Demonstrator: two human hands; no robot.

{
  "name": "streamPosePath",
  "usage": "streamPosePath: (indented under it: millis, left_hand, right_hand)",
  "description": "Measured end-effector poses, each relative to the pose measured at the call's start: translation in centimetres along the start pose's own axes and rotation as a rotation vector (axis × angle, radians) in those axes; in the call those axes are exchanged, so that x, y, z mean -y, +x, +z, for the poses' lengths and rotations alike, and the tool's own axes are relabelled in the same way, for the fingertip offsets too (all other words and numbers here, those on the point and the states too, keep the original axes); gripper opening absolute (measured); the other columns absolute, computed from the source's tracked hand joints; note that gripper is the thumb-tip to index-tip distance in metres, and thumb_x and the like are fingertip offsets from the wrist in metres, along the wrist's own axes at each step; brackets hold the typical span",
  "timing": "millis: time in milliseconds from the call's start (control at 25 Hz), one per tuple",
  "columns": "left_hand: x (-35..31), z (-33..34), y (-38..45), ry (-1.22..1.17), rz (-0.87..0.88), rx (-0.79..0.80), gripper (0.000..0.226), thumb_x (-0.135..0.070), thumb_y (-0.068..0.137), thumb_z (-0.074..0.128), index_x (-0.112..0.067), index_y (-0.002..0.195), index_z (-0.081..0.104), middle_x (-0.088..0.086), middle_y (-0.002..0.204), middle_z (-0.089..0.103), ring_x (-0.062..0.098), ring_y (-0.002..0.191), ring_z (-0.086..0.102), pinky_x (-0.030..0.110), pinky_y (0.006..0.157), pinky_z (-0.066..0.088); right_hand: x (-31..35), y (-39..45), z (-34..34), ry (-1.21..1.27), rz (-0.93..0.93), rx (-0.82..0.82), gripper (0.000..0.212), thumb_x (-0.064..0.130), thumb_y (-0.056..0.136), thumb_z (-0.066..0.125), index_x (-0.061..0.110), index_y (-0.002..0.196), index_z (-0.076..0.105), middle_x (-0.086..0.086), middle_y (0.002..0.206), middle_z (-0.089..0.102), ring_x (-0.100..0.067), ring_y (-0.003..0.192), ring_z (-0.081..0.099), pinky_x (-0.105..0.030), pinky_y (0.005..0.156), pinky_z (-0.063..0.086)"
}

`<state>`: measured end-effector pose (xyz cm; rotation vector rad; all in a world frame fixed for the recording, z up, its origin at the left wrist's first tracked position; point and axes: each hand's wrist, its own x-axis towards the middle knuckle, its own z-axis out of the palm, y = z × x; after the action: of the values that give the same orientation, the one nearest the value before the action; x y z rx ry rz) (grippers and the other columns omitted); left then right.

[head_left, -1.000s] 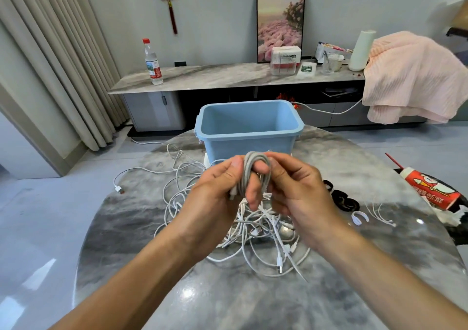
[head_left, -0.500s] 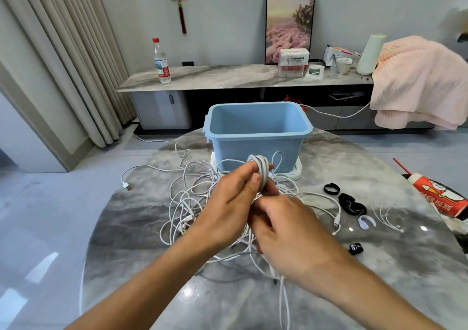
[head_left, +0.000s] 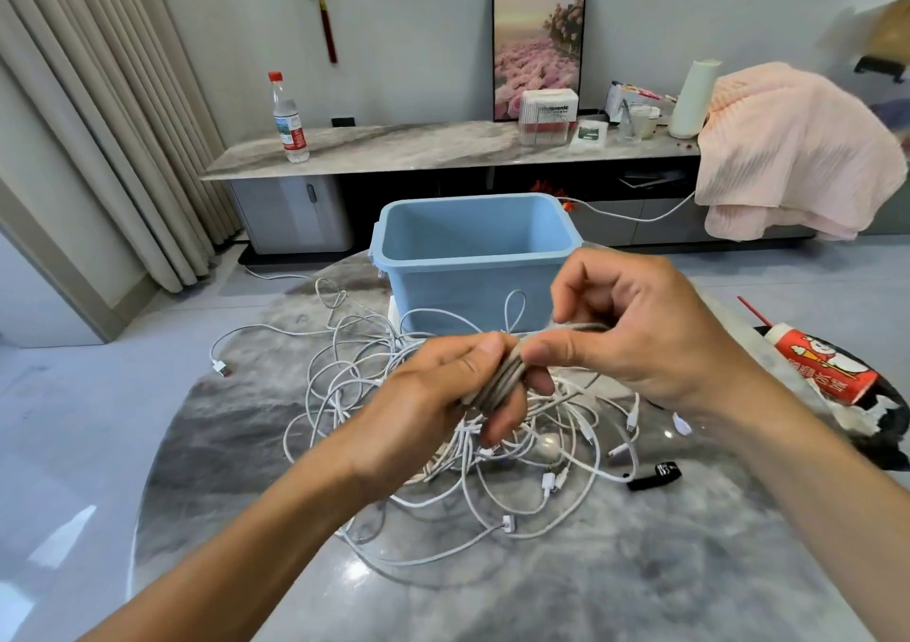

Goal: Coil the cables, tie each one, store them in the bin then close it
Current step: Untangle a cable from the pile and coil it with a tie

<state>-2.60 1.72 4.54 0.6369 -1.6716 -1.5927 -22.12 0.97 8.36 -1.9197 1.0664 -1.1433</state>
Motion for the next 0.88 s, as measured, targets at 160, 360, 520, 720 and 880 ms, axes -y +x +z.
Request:
streamPosePath:
  millis: [160, 360, 520, 720, 880]
  left_hand:
    - [-1.0, 0.6, -0.1, -0.294, 0.039, 0.001, 0.036, -0.026, 0.098, 0.036, -0.003, 0.089, 0.062, 0.005, 0.051, 0.046, 0.014, 0.048, 0.040, 0.020, 0.057, 0.039]
    - [-0.9, -0.1, 0.1, -0.499, 0.082, -0.246, 0.035, -0.026, 0.101, 0.035, -0.004, 0.090, 0.060, 0.003, 0.055, 0.047, 0.014, 0.051, 0.043, 0.030, 0.075, 0.036]
    - [-1.1, -1.4, 0.5, -0.662, 0.100, -0.408, 0.030, -0.030, 0.097, 0.038, -0.007, 0.092, 0.056, 0.000, 0.063, 0.053, 0.012, 0.057, 0.047, 0.040, 0.096, 0.026]
    - [-0.1, -2.6, 0.9, -0.372, 0.136, -0.571, 0.032, -0.024, 0.105, 0.034, -0.007, 0.098, 0.060, 0.002, 0.074, 0.068, 0.016, 0.070, 0.065, 0.031, 0.085, 0.047]
    - [1.3, -2.6, -0.1, 0.358, 0.122, -0.431, 0.030, -0.021, 0.106, 0.034, -0.007, 0.107, 0.060, 0.000, 0.074, 0.062, 0.013, 0.070, 0.056, 0.028, 0.066, 0.047]
  right_hand:
    - [-1.6, 0.2, 1.7, 0.458, 0.055, -0.088, 0.037, 0.054, 0.060, 0.083, 0.023, 0.065, 0.062, -0.001, 0.052, 0.041, -0.008, 0.045, 0.031, -0.018, 0.042, 0.024]
    - [-2.3, -1.0, 7.8, 0.716, 0.331, -0.275, 0.019, 0.038, 0.086, 0.060, 0.024, 0.074, 0.063, 0.002, 0.050, 0.040, -0.005, 0.034, 0.025, -0.014, 0.036, 0.019]
    - [-2.2, -2.5, 10.7, 0.351, 0.337, -0.320, 0.023, 0.022, 0.104, 0.045, 0.023, 0.087, 0.060, 0.001, 0.053, 0.048, -0.007, 0.041, 0.036, -0.021, 0.041, 0.031]
    - [0.5, -4.7, 12.9, -0.253, 0.208, 0.016, 0.021, 0.031, 0.104, 0.039, 0.020, 0.094, 0.054, 0.006, 0.071, 0.058, -0.018, 0.070, 0.055, -0.038, 0.067, 0.041]
    - [2.6, -3.5, 9.8, -0.543, 0.227, 0.112, 0.015, 0.030, 0.098, 0.046, 0.019, 0.090, 0.052, -0.001, 0.083, 0.064, -0.026, 0.082, 0.058, -0.038, 0.071, 0.044]
